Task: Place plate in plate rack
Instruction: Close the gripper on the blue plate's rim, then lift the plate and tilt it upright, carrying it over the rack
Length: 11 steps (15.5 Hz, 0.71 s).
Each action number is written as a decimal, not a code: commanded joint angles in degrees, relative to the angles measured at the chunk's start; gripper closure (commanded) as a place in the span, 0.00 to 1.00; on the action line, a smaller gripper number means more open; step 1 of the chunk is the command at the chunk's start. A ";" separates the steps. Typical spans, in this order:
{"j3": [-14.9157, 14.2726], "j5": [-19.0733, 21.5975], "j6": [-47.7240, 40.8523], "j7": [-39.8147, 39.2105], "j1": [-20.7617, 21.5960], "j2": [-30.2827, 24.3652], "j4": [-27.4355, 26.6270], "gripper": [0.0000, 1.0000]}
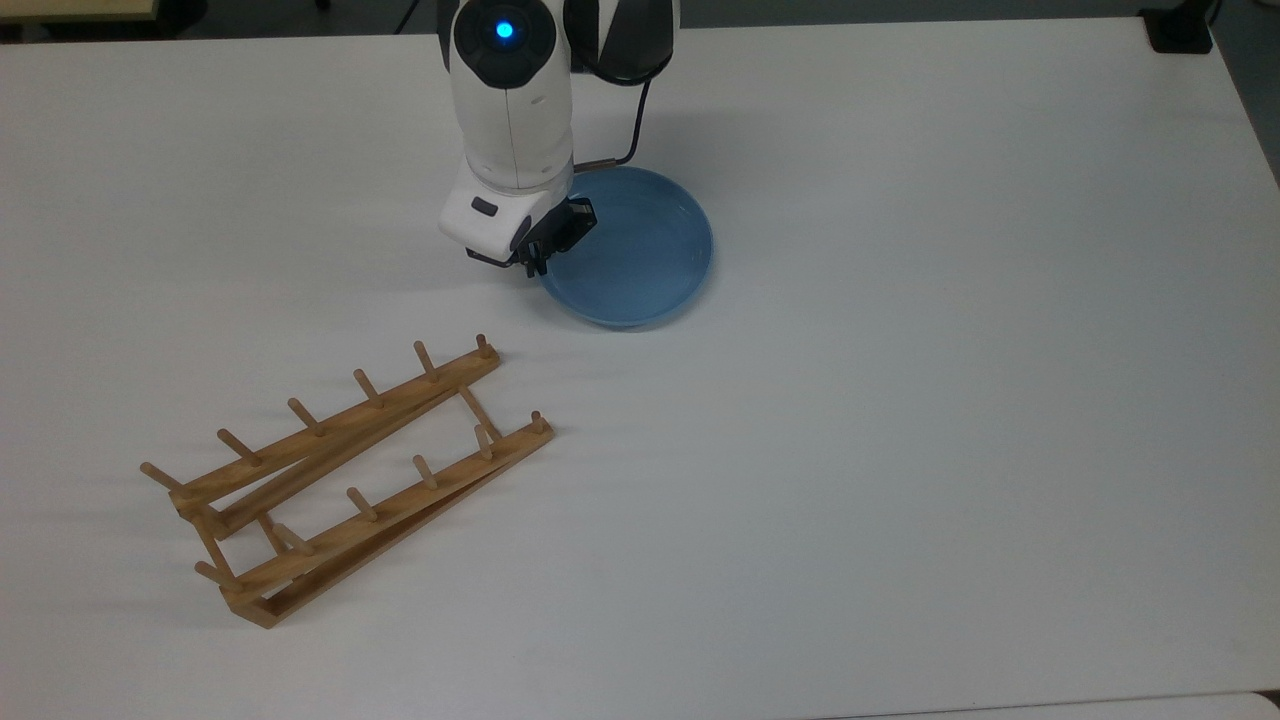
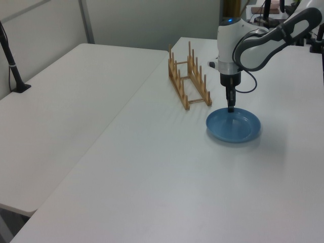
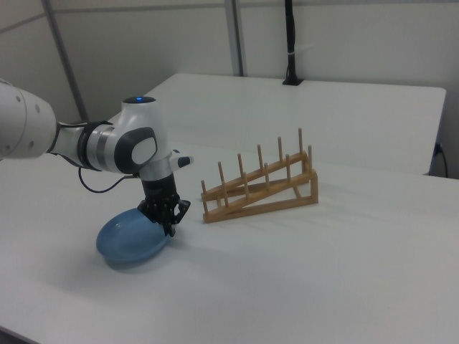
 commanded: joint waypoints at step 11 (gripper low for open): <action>-0.35 -0.89 -5.11 1.60 -5.19 -7.23 15.88 1.00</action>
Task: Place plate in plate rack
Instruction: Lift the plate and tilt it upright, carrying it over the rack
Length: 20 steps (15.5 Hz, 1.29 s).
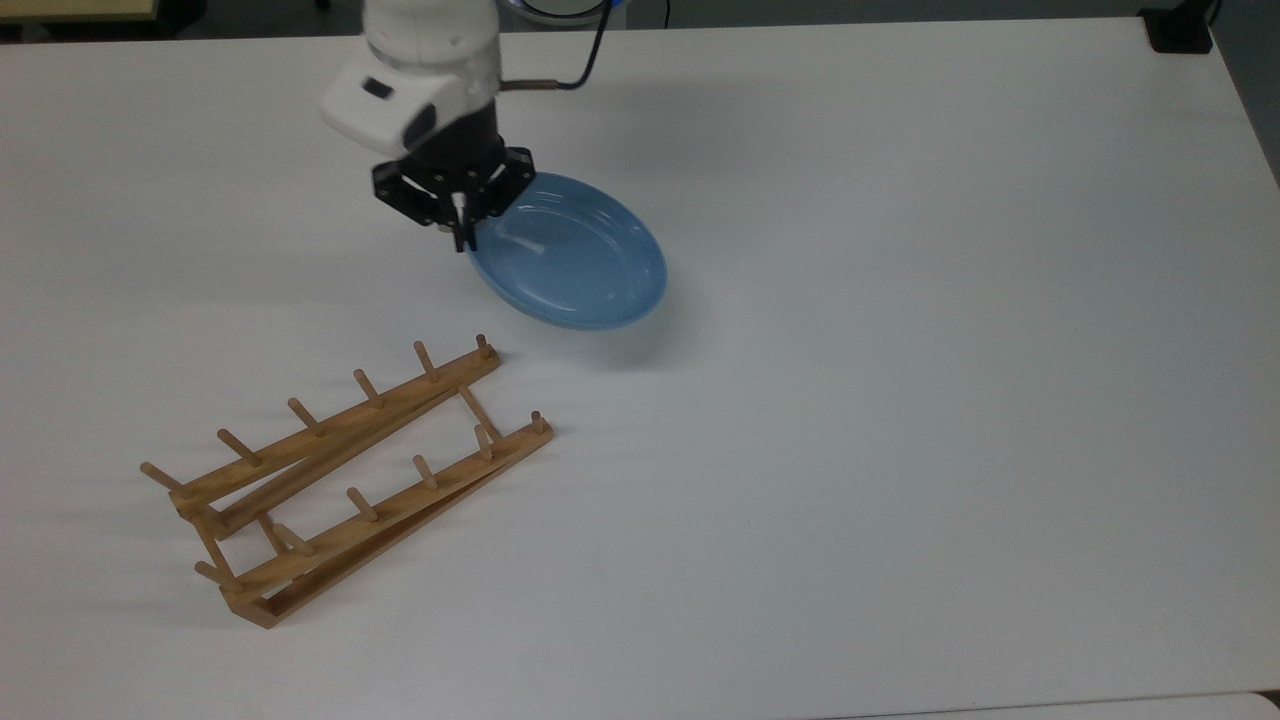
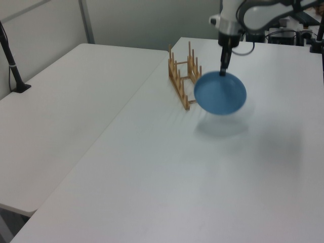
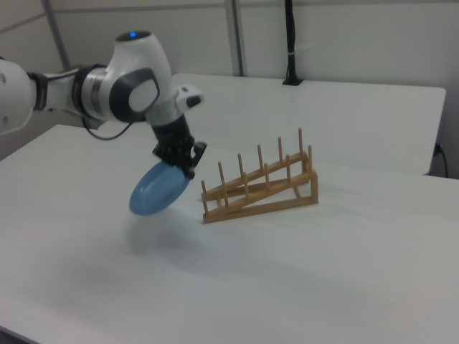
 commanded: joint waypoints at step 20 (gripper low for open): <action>-0.01 -52.89 17.07 32.84 -1.95 0.42 8.19 1.00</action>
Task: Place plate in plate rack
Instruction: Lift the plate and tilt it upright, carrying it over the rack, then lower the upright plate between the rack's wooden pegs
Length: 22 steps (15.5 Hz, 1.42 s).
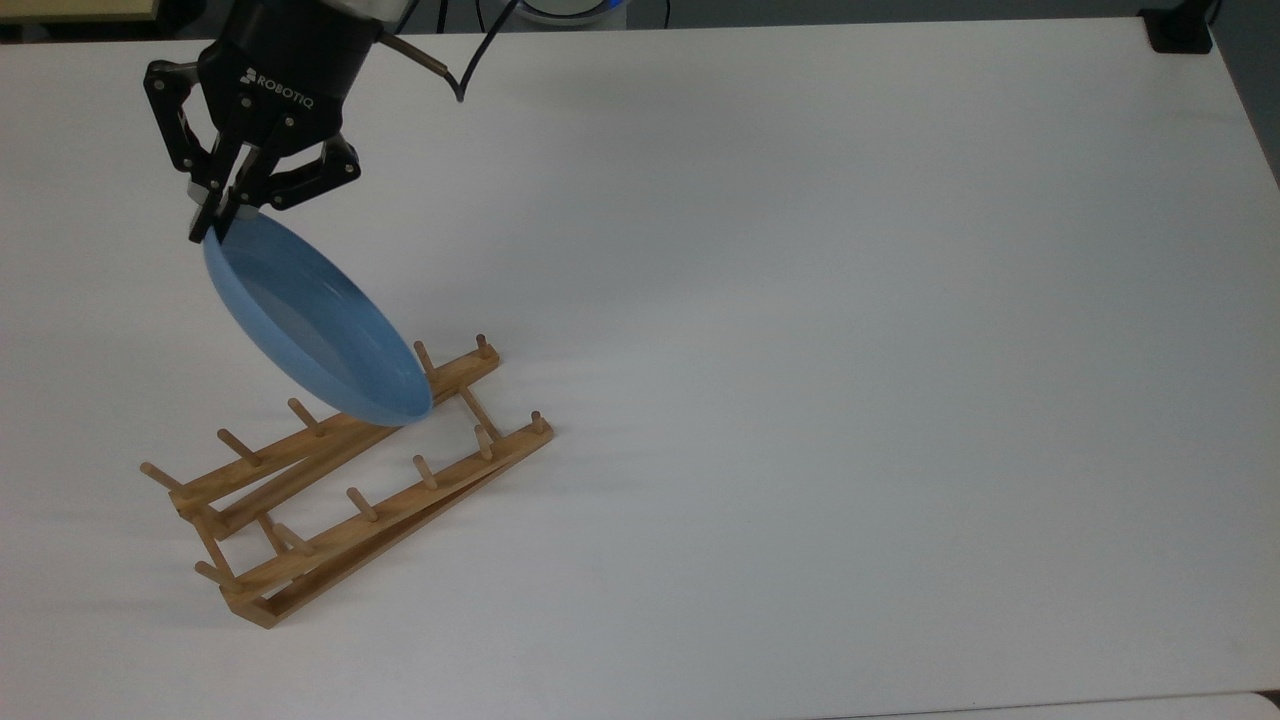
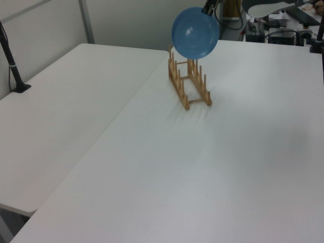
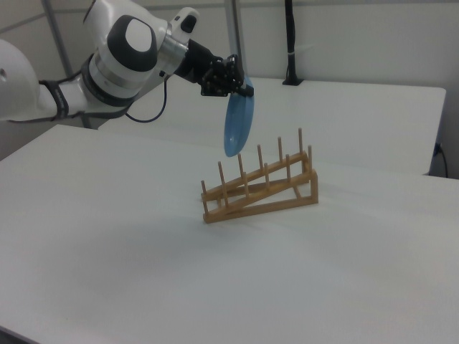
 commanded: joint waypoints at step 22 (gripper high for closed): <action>1.40 -27.22 0.58 20.23 3.56 4.47 -7.37 1.00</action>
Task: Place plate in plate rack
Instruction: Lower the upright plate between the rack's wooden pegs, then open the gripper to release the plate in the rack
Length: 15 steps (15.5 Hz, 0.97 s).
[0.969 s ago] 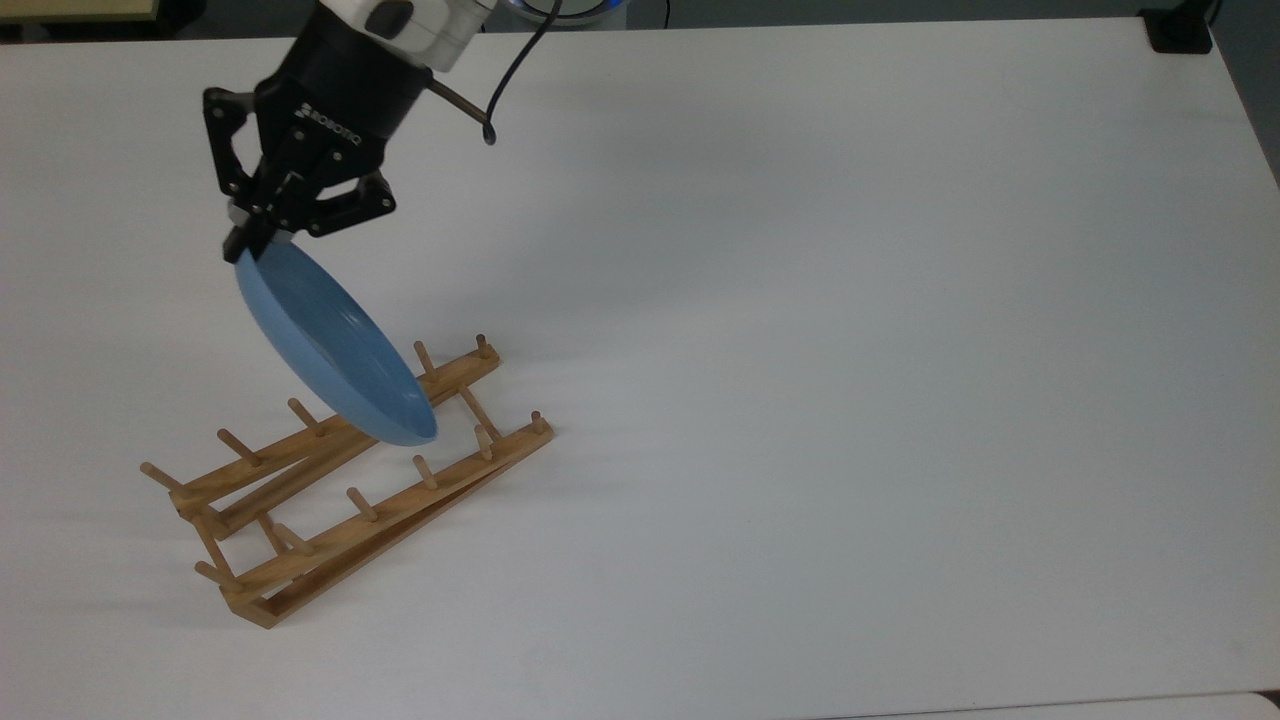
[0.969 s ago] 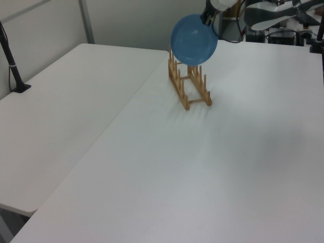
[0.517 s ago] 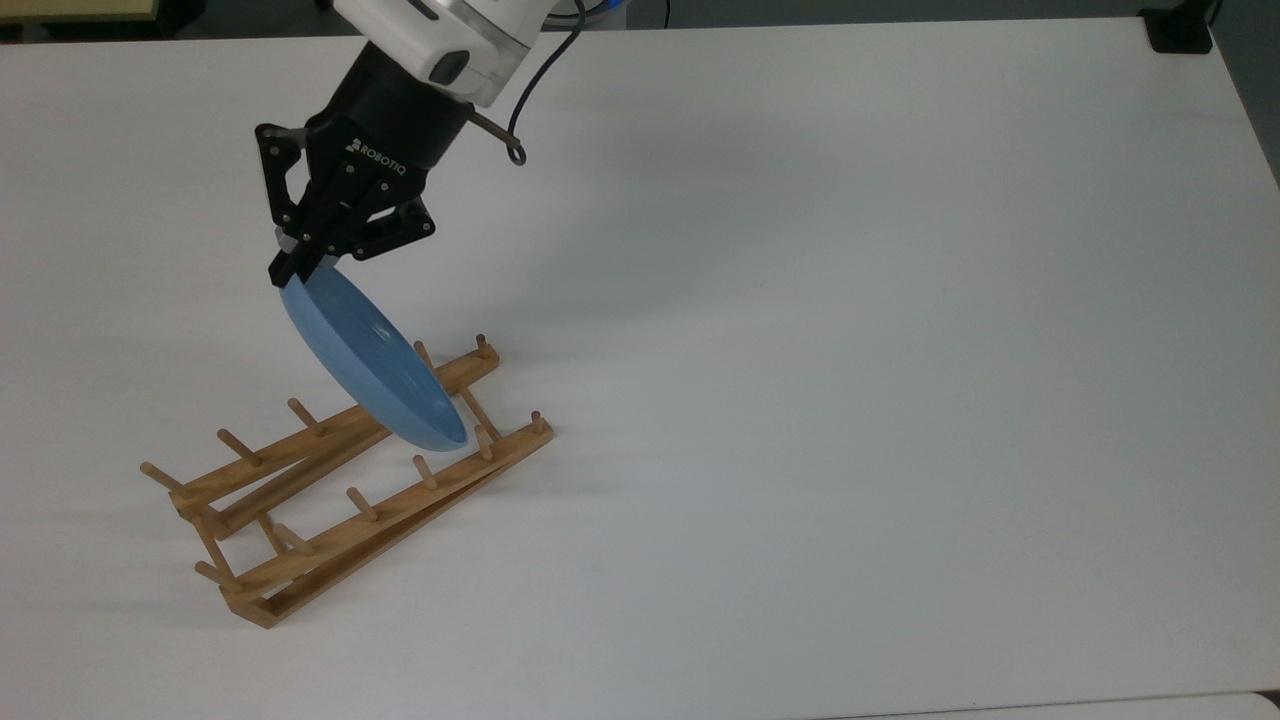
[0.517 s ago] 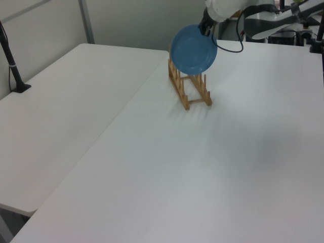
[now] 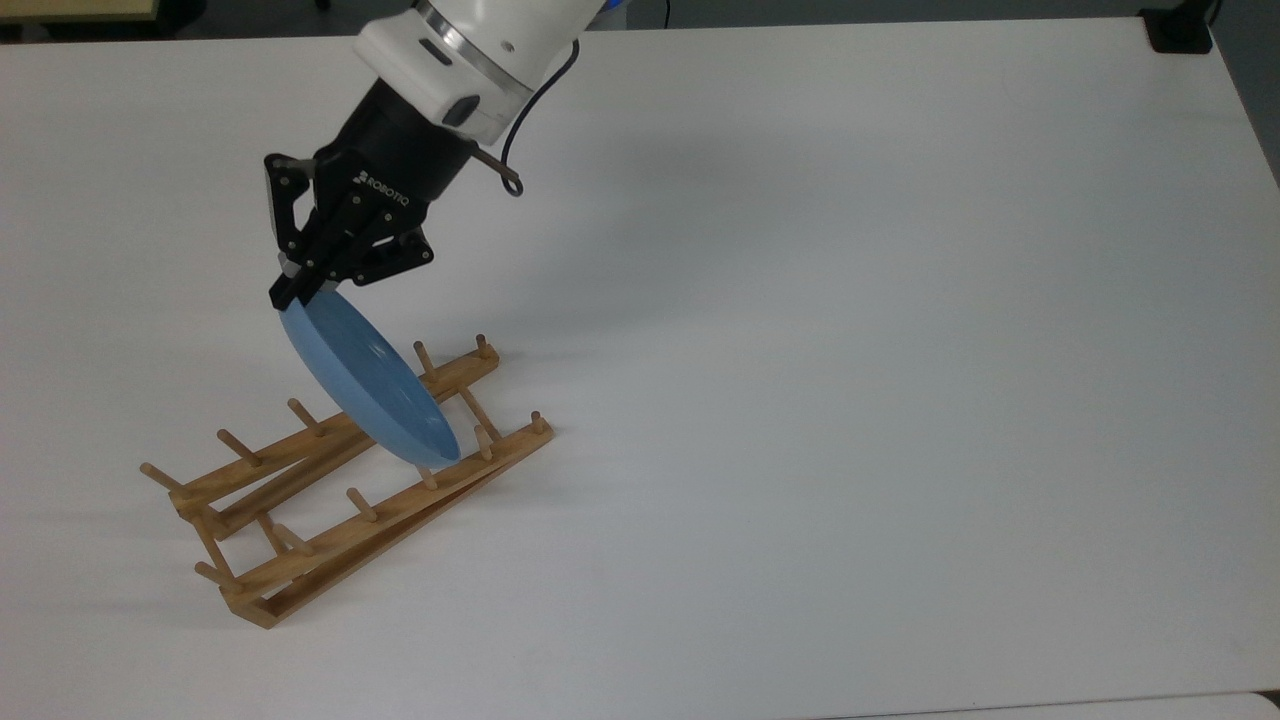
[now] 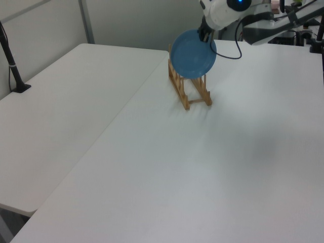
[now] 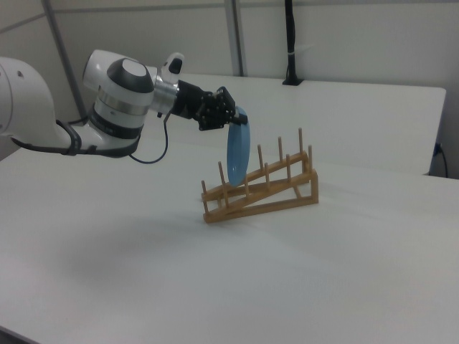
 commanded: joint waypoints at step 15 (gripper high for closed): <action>-0.12 -4.55 0.83 11.42 1.97 1.90 -0.15 0.00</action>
